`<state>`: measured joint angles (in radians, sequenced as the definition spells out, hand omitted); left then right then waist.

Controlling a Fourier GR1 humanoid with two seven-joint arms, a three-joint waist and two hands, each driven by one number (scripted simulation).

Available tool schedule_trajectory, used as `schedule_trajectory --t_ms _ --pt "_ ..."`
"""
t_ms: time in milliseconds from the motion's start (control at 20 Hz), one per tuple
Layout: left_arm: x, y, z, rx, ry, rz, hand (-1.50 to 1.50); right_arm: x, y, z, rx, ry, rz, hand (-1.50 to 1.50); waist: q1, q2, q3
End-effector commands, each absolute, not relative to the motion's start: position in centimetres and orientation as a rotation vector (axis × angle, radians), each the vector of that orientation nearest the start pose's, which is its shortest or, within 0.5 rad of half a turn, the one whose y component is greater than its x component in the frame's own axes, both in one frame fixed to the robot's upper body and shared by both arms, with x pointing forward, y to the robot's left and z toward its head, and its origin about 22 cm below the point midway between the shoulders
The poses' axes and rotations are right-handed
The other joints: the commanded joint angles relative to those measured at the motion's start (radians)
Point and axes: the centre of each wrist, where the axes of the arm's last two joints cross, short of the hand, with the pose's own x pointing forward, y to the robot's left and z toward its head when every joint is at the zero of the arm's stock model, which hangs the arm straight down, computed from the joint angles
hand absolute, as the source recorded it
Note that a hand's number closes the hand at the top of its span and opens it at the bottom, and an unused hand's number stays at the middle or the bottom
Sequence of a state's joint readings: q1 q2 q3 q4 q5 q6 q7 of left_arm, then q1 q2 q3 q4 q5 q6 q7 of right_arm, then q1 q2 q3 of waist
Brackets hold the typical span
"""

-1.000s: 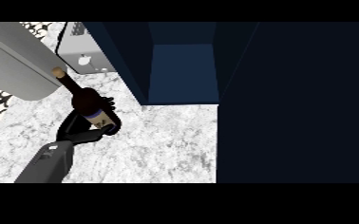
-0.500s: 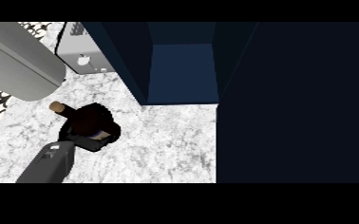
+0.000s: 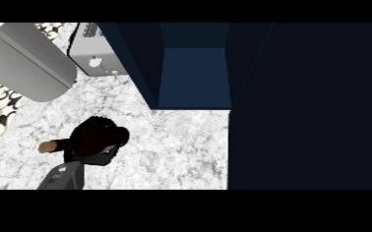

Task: Pick up the wine, place it into the cabinet and close the cabinet

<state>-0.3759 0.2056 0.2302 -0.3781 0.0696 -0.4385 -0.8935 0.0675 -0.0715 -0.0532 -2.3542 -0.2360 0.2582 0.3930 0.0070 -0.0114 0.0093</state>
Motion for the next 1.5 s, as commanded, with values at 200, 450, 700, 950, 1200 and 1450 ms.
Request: schedule_trajectory --t_ms 200,450,700,950,1200,1450 --pt "15.4 28.1 -19.4 -0.242 -1.691 0.315 1.5 16.1 -25.0 16.3 0.184 -1.895 0.244 -1.5 0.01 0.006 -0.008" --pt "15.9 25.5 -17.5 -0.33 -1.736 0.332 1.5 16.3 -24.4 16.2 0.21 -1.896 0.235 -1.5 0.016 0.003 -0.007" --pt "16.0 24.7 -12.8 -0.382 -1.747 0.288 1.5 16.4 -24.5 16.6 0.209 -1.897 0.247 -1.5 0.009 0.006 -0.007" --pt "14.8 22.4 -8.4 -0.402 -1.774 0.297 1.5 16.1 -23.9 16.8 0.224 -1.896 0.235 -1.5 0.001 0.009 -0.009" --pt "14.6 21.5 -3.5 -0.397 -1.786 0.289 1.5 17.8 -25.7 16.5 0.222 -1.89 0.254 -1.5 0.001 0.01 -0.009" --pt "18.7 19.2 1.5 -0.381 -1.835 0.274 1.5 15.6 -24.5 14.9 0.238 -1.895 0.268 -1.5 -0.011 0.01 -0.009"
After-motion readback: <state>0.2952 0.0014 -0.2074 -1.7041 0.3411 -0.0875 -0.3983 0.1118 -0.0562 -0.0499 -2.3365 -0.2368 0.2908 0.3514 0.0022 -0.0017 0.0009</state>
